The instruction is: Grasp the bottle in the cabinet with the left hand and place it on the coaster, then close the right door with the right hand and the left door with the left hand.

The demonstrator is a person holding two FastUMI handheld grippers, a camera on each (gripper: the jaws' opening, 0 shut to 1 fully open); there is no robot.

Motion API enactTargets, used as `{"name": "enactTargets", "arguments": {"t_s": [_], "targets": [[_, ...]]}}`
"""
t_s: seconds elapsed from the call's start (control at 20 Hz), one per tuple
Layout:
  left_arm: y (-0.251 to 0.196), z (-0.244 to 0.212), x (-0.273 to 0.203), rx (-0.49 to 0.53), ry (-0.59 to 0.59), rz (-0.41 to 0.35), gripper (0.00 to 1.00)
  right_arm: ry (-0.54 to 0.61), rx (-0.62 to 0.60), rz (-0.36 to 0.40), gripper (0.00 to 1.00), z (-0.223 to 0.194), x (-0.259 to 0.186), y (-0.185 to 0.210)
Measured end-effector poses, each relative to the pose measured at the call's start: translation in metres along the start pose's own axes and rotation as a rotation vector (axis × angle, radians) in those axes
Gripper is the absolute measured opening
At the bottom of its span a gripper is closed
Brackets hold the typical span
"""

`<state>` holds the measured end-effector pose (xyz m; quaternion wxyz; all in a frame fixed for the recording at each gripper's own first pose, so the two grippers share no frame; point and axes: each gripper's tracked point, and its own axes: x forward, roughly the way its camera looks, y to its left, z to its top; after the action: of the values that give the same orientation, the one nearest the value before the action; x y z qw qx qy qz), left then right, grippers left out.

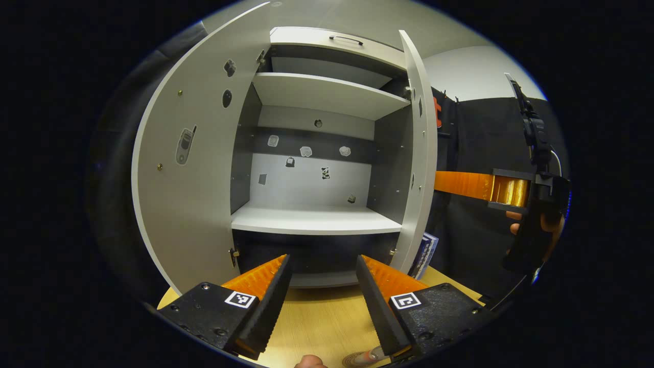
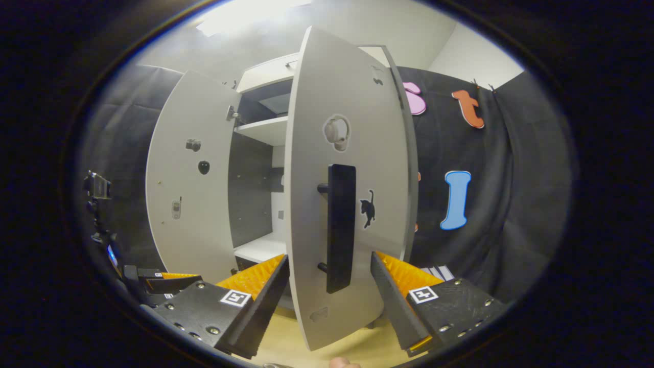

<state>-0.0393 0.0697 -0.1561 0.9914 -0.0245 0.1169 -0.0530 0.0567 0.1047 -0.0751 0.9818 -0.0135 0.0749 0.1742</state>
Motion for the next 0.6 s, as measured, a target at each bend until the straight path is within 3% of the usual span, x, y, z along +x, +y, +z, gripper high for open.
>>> {"name": "enactTargets", "arguments": {"t_s": [0.15, 0.2, 0.6], "targets": [[0.005, -0.001, -0.003, -0.003, 0.0, 0.015, 0.81, 0.003, -0.022, 0.017, 0.93, -0.001, 0.001, 0.007], [0.007, -0.002, -0.004, -0.005, 0.002, 0.02, 0.81, 0.004, -0.023, 0.022, 0.96, -0.004, 0.002, 0.008], [0.012, -0.001, -0.006, -0.015, 0.003, 0.037, 0.81, 0.009, -0.024, 0.031, 0.96, -0.006, 0.001, 0.009]]}}
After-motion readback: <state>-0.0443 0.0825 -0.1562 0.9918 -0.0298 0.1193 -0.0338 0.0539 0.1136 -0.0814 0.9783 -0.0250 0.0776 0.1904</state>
